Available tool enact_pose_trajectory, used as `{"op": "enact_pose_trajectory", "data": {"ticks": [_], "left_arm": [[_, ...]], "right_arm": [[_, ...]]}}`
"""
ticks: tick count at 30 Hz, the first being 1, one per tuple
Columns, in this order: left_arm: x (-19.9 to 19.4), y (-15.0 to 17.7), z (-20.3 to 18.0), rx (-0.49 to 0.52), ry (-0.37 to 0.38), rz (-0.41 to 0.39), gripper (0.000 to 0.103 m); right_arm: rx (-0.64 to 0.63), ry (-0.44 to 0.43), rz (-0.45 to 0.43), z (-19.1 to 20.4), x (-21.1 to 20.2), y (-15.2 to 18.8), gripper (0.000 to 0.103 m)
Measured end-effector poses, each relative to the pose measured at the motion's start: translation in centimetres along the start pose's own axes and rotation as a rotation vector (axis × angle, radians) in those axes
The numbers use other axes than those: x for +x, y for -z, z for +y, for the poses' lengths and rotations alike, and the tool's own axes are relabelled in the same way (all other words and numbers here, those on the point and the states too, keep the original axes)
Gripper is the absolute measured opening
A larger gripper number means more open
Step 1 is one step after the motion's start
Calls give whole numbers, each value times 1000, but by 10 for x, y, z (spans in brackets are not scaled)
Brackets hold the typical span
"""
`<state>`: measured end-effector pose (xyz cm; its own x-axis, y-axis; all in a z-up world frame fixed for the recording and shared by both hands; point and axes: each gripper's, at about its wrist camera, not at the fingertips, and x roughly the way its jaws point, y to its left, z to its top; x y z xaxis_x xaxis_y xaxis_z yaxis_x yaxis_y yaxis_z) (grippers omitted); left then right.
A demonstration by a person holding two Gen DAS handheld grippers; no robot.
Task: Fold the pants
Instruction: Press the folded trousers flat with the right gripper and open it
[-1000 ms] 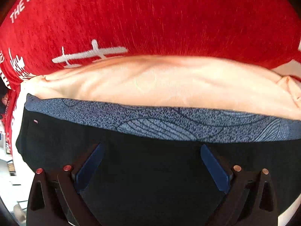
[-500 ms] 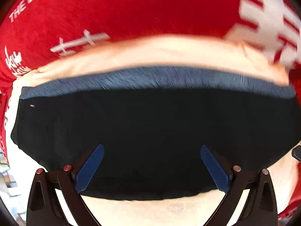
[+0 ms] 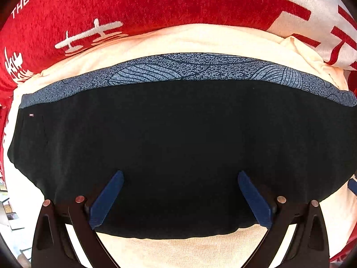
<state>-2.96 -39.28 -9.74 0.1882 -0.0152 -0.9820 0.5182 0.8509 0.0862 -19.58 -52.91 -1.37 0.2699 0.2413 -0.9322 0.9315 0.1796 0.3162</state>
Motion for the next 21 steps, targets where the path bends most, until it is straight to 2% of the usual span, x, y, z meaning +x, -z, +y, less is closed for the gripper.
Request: {"op": "enact_pose_trajectory", "data": {"ticks": [2,3,9,18,19,20,21], "left_arm": [[1,0,-1,-4,2,1,103],[13,-8,12,-1,0,0,103],[31,-15,29,2,-4,-4,103],[28,-16,26,15,-9,-5,103],[28,-17,26,16,-9,-4,103],[28,-17,26,18,-8,-3,103],[29,-18,26,19,-8,0,103]], "right_arm": [[-10,-16,9,1,-3,-6,57],[-21,-17,13,5,-1,-7,58],[-16,-38,10,-1,-1,-6,59],[4,-26,-47,-3,-10,-8,58],[18,-29,-59,-5,-11,-10,49],[26,-34,-64,-5,-11,-12,22],[31,-17,-69,-6,-12,-15,14]]}}
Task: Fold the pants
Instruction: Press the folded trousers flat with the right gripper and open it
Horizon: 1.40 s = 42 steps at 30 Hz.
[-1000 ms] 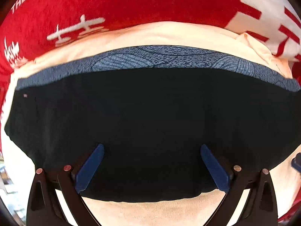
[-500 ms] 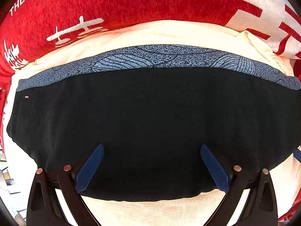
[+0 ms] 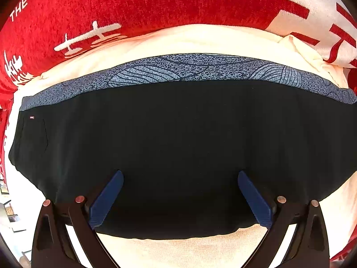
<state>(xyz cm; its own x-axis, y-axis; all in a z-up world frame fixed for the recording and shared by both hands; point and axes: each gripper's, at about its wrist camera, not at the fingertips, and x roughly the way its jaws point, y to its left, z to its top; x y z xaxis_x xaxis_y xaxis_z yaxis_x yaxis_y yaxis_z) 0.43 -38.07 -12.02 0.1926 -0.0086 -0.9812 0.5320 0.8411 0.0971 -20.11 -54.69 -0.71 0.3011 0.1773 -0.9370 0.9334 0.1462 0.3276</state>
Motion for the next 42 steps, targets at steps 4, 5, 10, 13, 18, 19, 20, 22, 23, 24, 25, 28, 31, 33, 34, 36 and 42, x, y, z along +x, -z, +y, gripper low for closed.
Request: {"op": "enact_pose_trajectory", "data": {"ticks": [4,5,10,13,18,19,20,22,23,24,25,28,31,33,34,36,42], "left_arm": [[-3,-4,-1,5,-6,9,103],[-6,-5,-2,5,-9,7,103],[-19,-10,-5,6,22,-10,103],[-24,-13,-13,22,32,-14,103],[-27,-19,-31,37,66,-28,103],[-25,-20,-34,41,68,-24,103],[-23,-21,-37,44,68,-19,103],[-16,-21,-41,52,55,-2,103],[-12,-21,-41,52,51,8,103],[-10,-21,-41,47,54,10,103],[-9,-21,-40,40,57,11,103],[-10,-24,-41,42,57,11,103],[-8,-26,-40,55,49,10,103],[-7,-28,-42,55,50,13,103],[-7,-28,-42,55,51,13,103],[-7,-31,-42,56,52,13,103],[-3,-23,-40,57,56,5,103]], "right_arm": [[-40,13,-22,6,-8,-3,8],[-62,21,-22,8,-8,-4,8],[-72,66,-24,5,-9,-7,8],[-74,59,-18,6,-11,-8,9],[-31,-6,3,-1,-15,0,11],[-7,-32,10,-6,-13,3,11],[10,-46,15,-9,-11,6,12],[30,-58,15,-14,-9,10,12],[39,-67,15,-16,-8,12,12],[51,-79,16,-17,-6,14,12],[59,-84,16,-19,-5,15,12],[65,-94,18,-20,-3,18,12],[59,-94,10,-19,-2,20,17],[64,-109,-3,-20,-2,22,30],[69,-117,-10,-21,-2,22,36],[72,-124,-17,-22,0,22,37],[87,-199,-51,-27,7,19,37]]}}
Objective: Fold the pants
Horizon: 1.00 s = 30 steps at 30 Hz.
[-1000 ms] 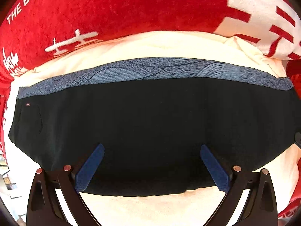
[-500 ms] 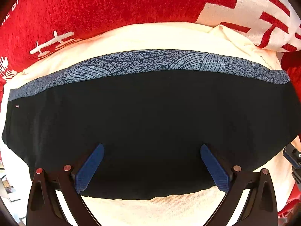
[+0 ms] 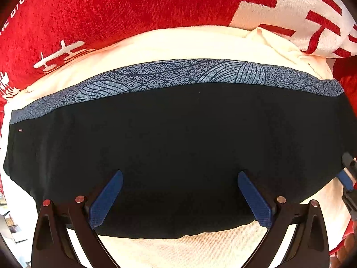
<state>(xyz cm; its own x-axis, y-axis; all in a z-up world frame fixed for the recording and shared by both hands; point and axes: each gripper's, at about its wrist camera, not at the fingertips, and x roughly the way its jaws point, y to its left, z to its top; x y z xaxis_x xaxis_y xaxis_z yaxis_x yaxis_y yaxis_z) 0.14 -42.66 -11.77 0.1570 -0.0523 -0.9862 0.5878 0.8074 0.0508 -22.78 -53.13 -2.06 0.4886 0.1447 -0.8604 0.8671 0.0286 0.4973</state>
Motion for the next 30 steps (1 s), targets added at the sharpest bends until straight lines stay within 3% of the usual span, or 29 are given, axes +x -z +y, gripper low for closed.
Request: {"op": "enact_pose_trajectory", "data": {"ticks": [7,9,11,15,18,20,24,26,28,29,30], "left_arm": [[6,5,-6,24,-5,-10,102],[-1,1,-6,32,16,-16,75],[-13,-5,-7,46,28,-43,74],[-26,-14,-36,151,53,-162,74],[6,-4,-72,263,43,-83,65],[6,4,-77,268,17,-146,65],[6,3,-63,236,86,-125,70],[4,-3,-43,205,121,-94,72],[-8,-3,-9,155,122,-127,72],[-13,1,6,145,112,-144,77],[-19,3,27,133,100,-158,89]], "right_arm": [[13,-50,-86,6,14,-13,39],[38,-61,-77,5,17,-17,25],[50,-88,-61,7,12,-20,15],[-61,-117,-69,37,-9,-16,13],[-170,-125,-80,66,-20,-13,13],[-239,-119,-68,84,-21,-9,13],[-380,-69,-60,123,-16,5,13],[-448,-28,-65,142,-15,14,13],[-513,15,-76,162,-17,25,13],[-542,37,-78,172,-17,31,13],[-580,66,-81,184,-17,38,13]]}}
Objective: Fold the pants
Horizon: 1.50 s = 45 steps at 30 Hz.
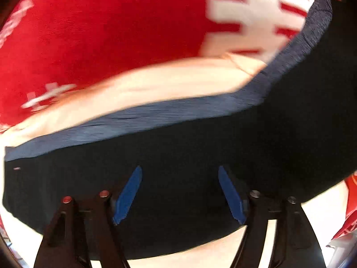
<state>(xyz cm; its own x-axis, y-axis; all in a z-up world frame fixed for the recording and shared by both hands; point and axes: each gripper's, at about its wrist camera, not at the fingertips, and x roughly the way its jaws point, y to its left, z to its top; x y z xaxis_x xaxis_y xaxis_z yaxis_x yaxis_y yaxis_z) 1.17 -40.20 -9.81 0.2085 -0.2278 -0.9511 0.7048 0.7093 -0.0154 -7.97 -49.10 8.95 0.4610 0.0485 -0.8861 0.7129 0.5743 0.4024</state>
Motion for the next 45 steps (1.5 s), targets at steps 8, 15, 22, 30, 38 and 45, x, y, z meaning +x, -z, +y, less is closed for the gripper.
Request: {"op": "enact_pose_trajectory", "data": {"ticks": [8,15,22,30,38,45], "left_arm": [[-33,50,176,-107,-128,16,91],[-24,94,286,-252,-213,92,91],[-23,75,262,-196,-89,56,91],[19,92,248,-201,-64,126,98],[20,92,252,-183,-75,117,99],[18,87,247,-196,-87,119,99]], "right_arm": [[-282,122,108,141,69,37,16],[-611,395,295,228,199,137,36],[-549,245,288,255,149,143,43],[455,-224,352,124,172,116,44],[789,-318,289,85,193,139,44],[845,-330,277,80,187,142,44]]}}
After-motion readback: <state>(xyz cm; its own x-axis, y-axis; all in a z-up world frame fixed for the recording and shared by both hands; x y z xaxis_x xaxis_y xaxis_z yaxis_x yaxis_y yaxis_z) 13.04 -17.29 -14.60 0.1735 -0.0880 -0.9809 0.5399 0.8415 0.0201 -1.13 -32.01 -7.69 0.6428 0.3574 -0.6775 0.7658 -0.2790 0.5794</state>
